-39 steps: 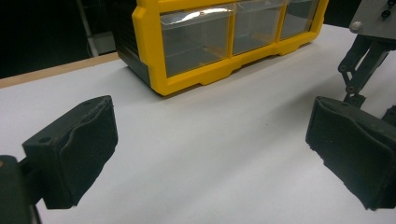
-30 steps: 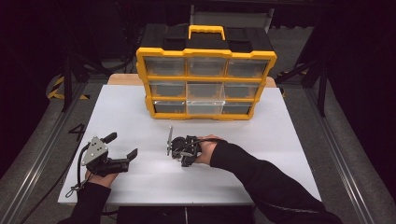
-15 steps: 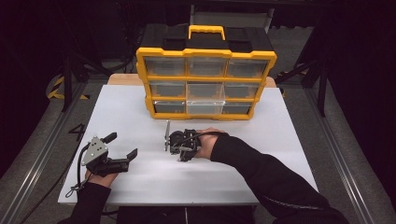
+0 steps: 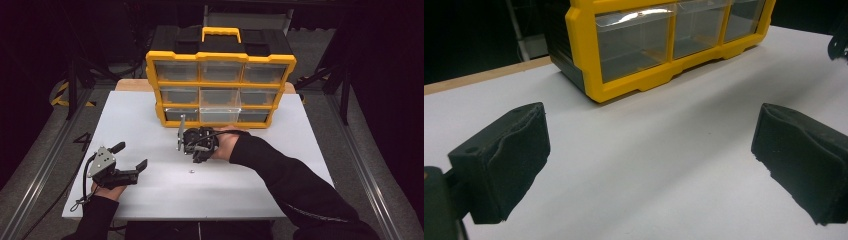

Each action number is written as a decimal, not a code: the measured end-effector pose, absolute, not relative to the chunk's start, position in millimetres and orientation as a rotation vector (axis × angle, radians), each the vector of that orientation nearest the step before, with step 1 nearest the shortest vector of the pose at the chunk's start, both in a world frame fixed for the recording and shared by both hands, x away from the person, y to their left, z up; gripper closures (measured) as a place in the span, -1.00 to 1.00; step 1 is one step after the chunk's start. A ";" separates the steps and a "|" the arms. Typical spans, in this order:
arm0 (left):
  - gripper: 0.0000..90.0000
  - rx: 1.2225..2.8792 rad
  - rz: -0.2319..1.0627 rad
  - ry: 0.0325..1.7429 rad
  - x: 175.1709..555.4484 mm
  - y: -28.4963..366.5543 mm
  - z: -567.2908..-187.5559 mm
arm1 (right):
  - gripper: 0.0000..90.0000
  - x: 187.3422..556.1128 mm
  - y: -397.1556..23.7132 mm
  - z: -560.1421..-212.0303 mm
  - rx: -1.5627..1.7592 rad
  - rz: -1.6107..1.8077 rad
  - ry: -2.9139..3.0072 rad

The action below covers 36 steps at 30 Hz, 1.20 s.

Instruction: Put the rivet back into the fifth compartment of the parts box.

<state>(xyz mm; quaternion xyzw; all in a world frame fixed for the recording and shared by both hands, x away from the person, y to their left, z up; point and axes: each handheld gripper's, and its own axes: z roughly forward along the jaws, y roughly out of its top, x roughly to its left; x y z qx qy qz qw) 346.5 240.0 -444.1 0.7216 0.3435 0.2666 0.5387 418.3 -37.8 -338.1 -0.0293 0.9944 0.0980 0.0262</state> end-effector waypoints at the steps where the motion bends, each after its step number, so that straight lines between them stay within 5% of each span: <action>1: -0.93 1.718 0.636 0.815 346.7 240.2 -444.1 | 0.83 418.7 -38.3 -335.1 -0.091 0.296 3.071; 36: -0.93 1.715 0.631 0.824 346.9 240.6 -444.5 | 0.83 443.9 -54.9 -247.9 -0.025 0.429 2.957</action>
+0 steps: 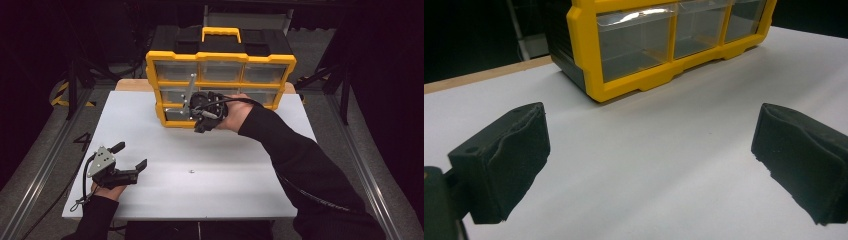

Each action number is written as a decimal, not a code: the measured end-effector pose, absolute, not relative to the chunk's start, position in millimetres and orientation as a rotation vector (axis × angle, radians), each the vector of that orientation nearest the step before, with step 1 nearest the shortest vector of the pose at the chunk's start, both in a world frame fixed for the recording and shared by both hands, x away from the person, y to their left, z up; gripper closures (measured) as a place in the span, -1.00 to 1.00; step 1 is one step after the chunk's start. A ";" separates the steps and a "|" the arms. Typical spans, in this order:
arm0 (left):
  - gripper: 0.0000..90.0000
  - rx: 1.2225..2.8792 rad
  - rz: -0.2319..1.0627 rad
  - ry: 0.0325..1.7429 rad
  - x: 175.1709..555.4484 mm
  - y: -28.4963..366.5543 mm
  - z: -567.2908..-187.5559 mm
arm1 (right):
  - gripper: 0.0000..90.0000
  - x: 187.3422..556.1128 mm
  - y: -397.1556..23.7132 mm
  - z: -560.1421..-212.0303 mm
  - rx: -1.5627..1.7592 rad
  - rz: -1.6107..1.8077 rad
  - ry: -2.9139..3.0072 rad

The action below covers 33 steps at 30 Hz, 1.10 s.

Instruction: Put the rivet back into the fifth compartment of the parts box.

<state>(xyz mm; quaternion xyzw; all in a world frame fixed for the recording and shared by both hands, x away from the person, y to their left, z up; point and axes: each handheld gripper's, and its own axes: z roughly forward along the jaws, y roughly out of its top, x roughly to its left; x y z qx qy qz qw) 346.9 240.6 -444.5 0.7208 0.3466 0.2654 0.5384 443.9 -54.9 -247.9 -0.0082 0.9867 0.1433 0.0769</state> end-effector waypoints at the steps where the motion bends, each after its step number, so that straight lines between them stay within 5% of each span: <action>1: -0.93 1.714 0.632 0.819 347.3 240.6 -444.7 | 0.83 445.8 -55.9 -245.1 -0.014 0.435 2.949; 19: -0.93 1.715 0.629 0.824 347.2 240.4 -444.8 | 0.83 482.8 -74.1 -208.1 0.133 0.454 2.862; 33: -0.93 1.718 0.629 0.823 347.4 240.5 -445.0 | 0.83 516.3 -86.7 -215.2 0.241 0.441 2.850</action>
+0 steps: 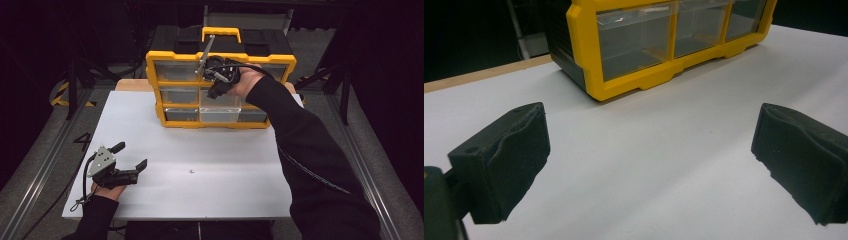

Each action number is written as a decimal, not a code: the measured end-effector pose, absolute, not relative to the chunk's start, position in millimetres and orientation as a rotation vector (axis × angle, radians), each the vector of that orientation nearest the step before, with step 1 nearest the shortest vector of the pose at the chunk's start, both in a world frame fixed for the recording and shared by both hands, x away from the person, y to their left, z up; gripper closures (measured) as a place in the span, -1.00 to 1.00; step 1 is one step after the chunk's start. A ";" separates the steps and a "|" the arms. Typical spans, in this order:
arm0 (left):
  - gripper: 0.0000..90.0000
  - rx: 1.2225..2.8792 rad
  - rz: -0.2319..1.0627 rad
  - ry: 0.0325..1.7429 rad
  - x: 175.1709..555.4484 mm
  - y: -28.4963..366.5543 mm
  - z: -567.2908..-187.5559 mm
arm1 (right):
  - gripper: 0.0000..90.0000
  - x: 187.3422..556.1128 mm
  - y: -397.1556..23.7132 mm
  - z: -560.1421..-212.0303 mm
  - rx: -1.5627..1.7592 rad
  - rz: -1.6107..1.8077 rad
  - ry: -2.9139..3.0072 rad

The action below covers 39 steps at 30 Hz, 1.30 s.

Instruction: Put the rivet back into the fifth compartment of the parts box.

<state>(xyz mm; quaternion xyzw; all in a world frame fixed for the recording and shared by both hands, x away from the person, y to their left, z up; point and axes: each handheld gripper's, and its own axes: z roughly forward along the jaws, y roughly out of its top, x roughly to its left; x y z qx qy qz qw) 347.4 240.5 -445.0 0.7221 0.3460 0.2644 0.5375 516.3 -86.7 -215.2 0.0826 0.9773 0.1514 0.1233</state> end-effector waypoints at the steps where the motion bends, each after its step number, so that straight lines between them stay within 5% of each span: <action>1: -0.93 1.719 0.629 0.823 347.4 240.5 -445.0 | 0.83 519.1 -88.0 -216.6 0.243 0.442 2.851; 39: -0.93 1.725 0.625 0.818 348.0 240.4 -445.4 | 0.83 552.7 -94.3 -278.2 0.258 0.302 2.954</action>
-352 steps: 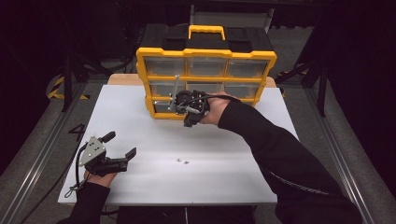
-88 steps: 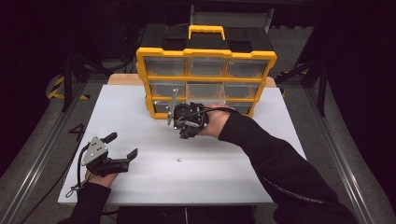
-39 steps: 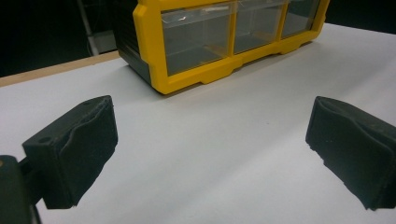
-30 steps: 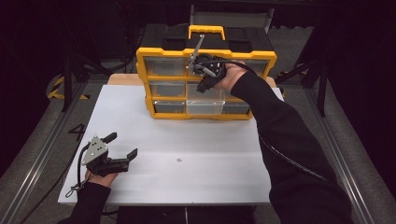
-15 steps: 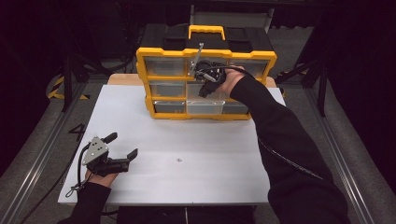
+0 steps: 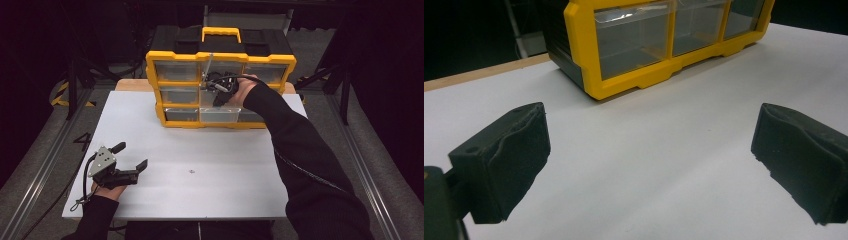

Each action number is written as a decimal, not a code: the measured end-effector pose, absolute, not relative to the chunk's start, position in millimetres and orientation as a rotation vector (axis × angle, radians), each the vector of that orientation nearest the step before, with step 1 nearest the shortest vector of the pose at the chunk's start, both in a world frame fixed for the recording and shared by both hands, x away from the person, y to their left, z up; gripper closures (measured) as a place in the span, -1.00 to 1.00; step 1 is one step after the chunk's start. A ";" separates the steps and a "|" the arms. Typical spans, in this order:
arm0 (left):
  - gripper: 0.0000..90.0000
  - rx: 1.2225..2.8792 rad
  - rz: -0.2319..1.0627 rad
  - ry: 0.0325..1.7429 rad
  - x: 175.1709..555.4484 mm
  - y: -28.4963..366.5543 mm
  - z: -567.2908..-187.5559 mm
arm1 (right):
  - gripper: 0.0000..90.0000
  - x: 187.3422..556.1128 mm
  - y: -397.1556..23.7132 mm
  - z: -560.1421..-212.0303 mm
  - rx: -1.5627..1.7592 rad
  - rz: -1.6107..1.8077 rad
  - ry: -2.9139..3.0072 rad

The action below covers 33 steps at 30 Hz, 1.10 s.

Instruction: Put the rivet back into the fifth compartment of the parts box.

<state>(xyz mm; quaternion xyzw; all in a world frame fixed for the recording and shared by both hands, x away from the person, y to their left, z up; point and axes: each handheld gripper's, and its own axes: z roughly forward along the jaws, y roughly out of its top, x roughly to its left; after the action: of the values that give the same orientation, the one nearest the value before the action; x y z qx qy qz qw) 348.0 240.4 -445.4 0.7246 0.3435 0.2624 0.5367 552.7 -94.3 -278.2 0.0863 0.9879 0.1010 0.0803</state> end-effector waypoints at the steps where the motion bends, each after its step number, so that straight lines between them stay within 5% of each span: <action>1: -0.93 1.727 0.625 0.815 348.2 240.6 -445.4 | 0.83 552.7 -94.3 -278.2 0.258 0.302 2.954; 19: -0.93 1.723 0.619 0.820 348.0 240.3 -445.6 | 0.82 554.3 -86.5 -286.3 0.218 0.249 2.995; 33: -0.93 1.727 0.618 0.819 348.3 240.1 -445.8 | 0.59 542.9 -92.2 -259.5 0.218 0.351 2.919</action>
<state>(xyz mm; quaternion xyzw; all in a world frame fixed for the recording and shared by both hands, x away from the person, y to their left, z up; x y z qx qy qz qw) 348.3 240.1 -445.8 0.7255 0.3439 0.2596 0.5366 542.9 -92.2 -259.5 0.0735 0.9855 0.1184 0.0965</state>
